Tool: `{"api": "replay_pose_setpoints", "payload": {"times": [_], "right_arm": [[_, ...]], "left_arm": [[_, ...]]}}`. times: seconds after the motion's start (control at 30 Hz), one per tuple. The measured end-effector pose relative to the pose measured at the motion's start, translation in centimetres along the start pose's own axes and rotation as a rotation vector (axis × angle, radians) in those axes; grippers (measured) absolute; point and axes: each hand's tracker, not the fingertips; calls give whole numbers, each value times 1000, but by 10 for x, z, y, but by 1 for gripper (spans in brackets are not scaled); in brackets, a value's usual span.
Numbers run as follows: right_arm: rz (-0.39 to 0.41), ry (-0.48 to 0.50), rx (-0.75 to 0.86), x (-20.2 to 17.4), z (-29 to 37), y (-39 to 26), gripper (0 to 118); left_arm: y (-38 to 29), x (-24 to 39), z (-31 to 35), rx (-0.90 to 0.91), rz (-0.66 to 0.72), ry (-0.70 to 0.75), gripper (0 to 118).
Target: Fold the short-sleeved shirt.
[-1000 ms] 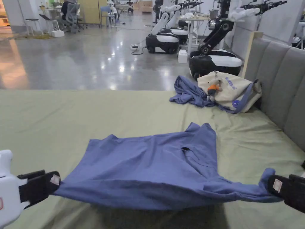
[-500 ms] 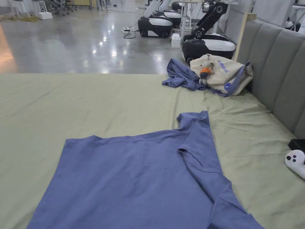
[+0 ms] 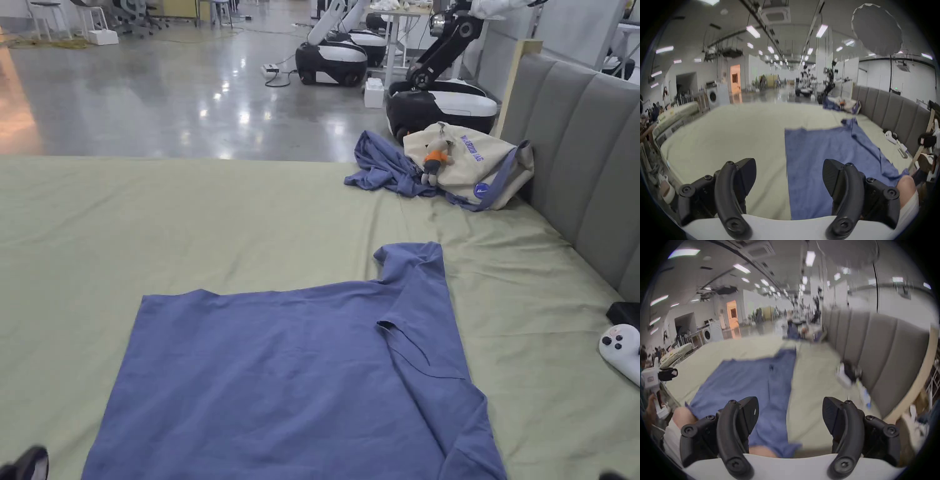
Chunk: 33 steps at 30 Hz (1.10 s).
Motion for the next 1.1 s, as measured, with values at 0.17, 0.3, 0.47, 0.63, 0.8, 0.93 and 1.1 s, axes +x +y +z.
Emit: {"api": "replay_pose_setpoints", "payload": {"times": [0.17, 0.3, 0.47, 0.63, 0.8, 0.93, 1.1], "right_arm": [[66, -14, 299, -38, 1, 30, 78], [-1, 5, 328, -61, 0, -3, 2], [-19, 70, 225, -76, -8, -36, 2], [-2, 78, 192, -78, -21, -31, 2], [-15, 95, 166, -71, -26, -24, 2], [-23, 101, 158, -66, -26, -19, 2], [-4, 108, 124, -64, -34, -13, 2]], "left_arm": [[24, 18, 14, 175, 5, 3, 88], [-3, 28, 35, 243, -1, 32, 0], [-30, 16, 33, 140, 42, 6, 0], [-28, 9, 17, 106, 47, 22, 0], [-2, -2, -35, 104, 31, -72, 118], [33, -9, -121, 62, -62, -45, 118], [78, -18, -269, -114, -36, -81, 118]]}}
